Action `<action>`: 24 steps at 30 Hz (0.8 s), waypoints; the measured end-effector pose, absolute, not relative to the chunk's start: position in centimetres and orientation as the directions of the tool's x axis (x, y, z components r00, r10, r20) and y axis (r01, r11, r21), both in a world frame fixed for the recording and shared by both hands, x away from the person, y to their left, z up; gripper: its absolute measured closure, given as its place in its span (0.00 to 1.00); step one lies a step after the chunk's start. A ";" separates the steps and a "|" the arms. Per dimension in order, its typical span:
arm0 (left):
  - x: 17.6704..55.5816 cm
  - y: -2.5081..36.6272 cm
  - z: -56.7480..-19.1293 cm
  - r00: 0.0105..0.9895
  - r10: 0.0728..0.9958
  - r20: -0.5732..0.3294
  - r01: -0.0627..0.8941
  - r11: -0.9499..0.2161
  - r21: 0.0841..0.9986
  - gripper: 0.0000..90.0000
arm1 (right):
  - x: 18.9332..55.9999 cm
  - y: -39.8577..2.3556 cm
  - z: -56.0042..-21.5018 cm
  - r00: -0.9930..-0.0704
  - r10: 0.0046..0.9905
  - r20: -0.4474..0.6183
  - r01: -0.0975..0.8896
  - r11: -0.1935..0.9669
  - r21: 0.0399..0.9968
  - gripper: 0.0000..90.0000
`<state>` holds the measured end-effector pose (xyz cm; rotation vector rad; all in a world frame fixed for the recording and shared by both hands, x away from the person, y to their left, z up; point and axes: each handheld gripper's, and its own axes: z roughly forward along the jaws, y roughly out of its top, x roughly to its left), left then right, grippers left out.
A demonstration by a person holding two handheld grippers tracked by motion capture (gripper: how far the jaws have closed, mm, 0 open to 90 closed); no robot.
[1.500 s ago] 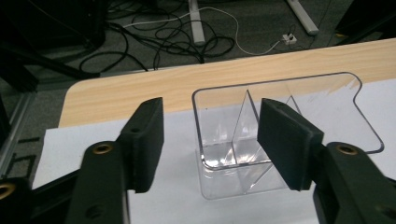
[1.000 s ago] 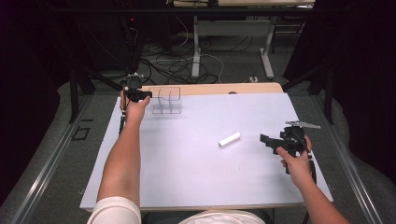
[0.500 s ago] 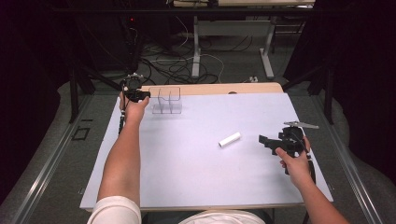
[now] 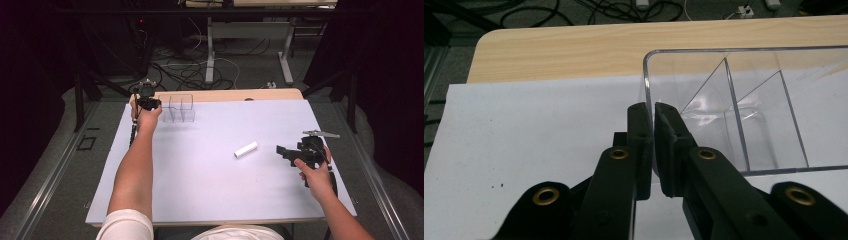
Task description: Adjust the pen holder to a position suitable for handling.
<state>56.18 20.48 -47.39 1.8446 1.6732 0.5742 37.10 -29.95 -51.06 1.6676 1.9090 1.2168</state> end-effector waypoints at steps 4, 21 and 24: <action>56.0 20.5 -47.3 0.098 0.992 -0.080 0.748 -0.020 0.663 0.98 | 37.1 -29.9 -51.1 -0.263 0.922 0.283 0.647 -0.049 0.761 0.08; 53.6 20.5 -46.9 0.023 0.988 -0.152 0.785 0.077 0.615 0.99 | 37.3 -29.7 -51.4 -0.283 0.921 0.268 0.650 -0.022 0.760 0.08; 52.8 20.6 -46.6 0.035 0.987 -0.159 0.802 0.067 0.594 0.99 | 37.3 -29.6 -51.5 -0.279 0.919 0.277 0.657 -0.028 0.754 0.08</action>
